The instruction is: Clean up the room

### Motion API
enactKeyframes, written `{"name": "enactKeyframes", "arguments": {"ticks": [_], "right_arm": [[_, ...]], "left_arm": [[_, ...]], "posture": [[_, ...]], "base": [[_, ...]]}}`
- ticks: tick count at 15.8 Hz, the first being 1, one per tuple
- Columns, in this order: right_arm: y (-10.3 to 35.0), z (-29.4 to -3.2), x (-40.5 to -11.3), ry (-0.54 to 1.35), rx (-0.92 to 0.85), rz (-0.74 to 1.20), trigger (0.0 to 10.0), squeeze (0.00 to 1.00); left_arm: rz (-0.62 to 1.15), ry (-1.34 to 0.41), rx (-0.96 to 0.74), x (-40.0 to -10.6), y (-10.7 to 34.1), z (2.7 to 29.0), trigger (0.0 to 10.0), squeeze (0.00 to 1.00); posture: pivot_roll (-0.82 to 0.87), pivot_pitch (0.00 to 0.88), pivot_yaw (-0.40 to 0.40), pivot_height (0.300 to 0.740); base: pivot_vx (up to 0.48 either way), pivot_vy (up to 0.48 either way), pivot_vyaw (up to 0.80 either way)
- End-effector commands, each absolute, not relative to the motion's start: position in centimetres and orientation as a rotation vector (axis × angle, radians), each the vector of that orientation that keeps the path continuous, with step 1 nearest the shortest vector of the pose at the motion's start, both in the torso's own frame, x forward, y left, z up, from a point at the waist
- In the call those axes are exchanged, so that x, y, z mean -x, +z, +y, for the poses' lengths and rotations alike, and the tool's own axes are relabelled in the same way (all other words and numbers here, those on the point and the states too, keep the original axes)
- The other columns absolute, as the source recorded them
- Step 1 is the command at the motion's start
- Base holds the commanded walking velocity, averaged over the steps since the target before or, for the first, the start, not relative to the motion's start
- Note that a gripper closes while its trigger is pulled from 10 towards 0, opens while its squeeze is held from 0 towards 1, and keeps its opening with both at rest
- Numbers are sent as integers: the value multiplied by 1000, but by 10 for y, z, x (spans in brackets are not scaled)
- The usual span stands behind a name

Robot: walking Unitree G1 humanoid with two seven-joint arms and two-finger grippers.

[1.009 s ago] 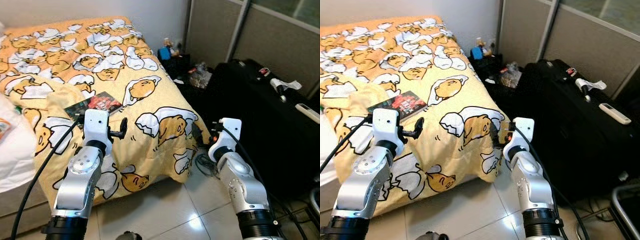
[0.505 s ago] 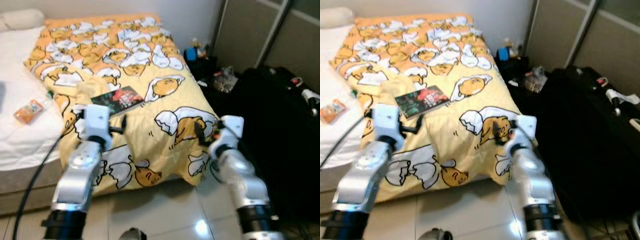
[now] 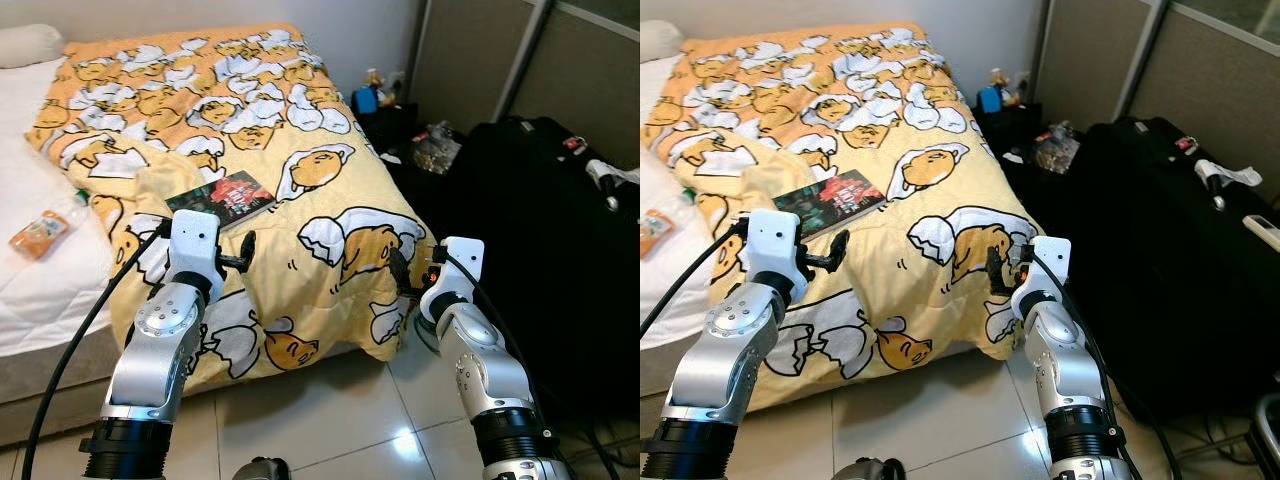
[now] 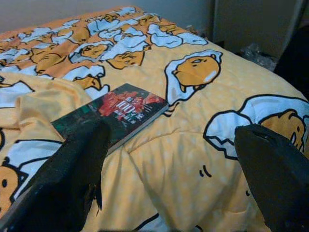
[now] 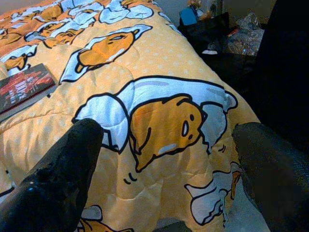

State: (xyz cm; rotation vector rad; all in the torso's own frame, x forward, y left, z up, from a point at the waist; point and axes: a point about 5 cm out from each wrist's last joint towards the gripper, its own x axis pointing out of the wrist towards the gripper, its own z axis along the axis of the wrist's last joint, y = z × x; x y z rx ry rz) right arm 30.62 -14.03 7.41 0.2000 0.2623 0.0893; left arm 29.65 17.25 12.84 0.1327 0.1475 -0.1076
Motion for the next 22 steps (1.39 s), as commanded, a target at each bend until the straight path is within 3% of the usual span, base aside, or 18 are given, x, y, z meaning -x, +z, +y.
{"name": "enactKeyframes", "arguments": {"ticks": [1,22], "right_arm": [[77,-137,-309,103,-217,257,10000,0],[74,-133,-309,120,-246,273,10000,0]], "left_arm": [[146,-115,-151,-299,132,172,10000,0],[162,-133,-168,-301,132,173,10000,0]], "posture": [[-92,0,33,740],[-85,0,36,740]], "base": [[0,285,0],[0,299,0]]}}
